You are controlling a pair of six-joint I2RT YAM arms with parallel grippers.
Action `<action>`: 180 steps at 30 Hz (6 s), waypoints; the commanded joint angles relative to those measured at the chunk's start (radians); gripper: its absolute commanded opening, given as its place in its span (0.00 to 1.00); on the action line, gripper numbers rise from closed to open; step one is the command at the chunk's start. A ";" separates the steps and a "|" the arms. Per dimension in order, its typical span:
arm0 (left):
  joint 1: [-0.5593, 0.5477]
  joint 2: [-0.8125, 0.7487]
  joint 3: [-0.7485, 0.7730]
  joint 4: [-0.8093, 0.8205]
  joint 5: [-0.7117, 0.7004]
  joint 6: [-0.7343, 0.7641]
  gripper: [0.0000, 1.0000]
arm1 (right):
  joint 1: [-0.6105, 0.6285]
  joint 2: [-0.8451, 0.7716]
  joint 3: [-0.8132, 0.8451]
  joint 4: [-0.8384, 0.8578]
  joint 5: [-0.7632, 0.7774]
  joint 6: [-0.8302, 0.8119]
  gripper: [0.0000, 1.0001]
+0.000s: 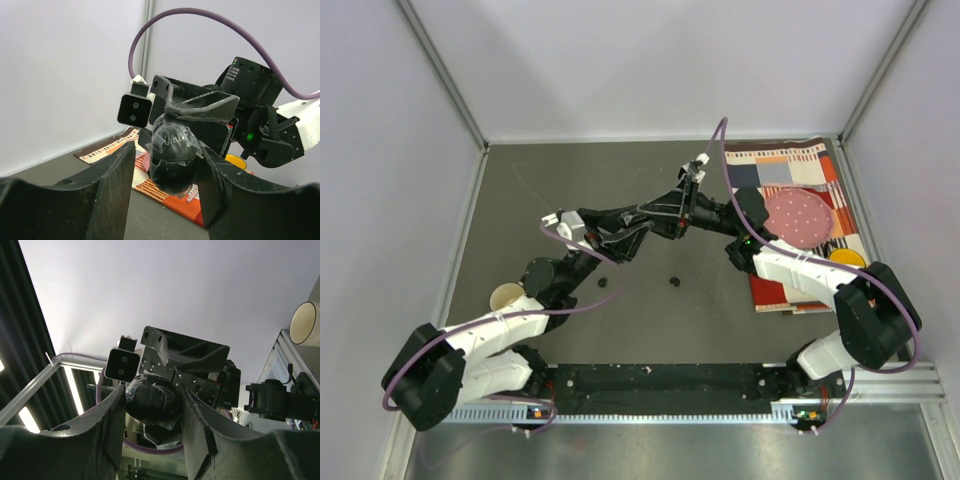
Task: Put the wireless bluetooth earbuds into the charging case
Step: Pick up the charging case at the center of the board, then open the charging case.
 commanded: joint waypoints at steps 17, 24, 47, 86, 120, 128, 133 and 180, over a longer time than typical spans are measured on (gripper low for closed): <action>-0.008 0.031 0.038 0.061 -0.011 -0.022 0.46 | 0.011 -0.012 0.000 0.056 0.008 0.011 0.01; -0.009 0.034 0.039 0.061 -0.014 -0.021 0.39 | 0.009 -0.010 -0.003 0.056 0.006 0.011 0.01; -0.011 -0.002 0.042 0.047 0.088 0.002 0.00 | 0.011 -0.012 0.006 0.016 0.000 -0.041 0.36; -0.011 0.004 0.052 0.064 0.062 -0.037 0.45 | 0.011 -0.012 -0.014 0.062 0.016 -0.027 0.10; 0.000 -0.138 -0.001 0.018 0.303 0.104 0.00 | -0.031 -0.400 0.253 -0.976 0.161 -1.249 0.64; 0.001 -0.041 -0.002 0.202 0.433 0.090 0.00 | 0.094 -0.412 0.258 -0.987 0.193 -1.397 0.63; 0.001 -0.016 0.004 0.242 0.435 0.061 0.00 | 0.111 -0.397 0.262 -0.987 0.180 -1.412 0.62; 0.001 -0.091 -0.007 0.164 0.624 0.007 0.00 | 0.111 -0.339 0.254 -0.907 0.390 -1.240 0.62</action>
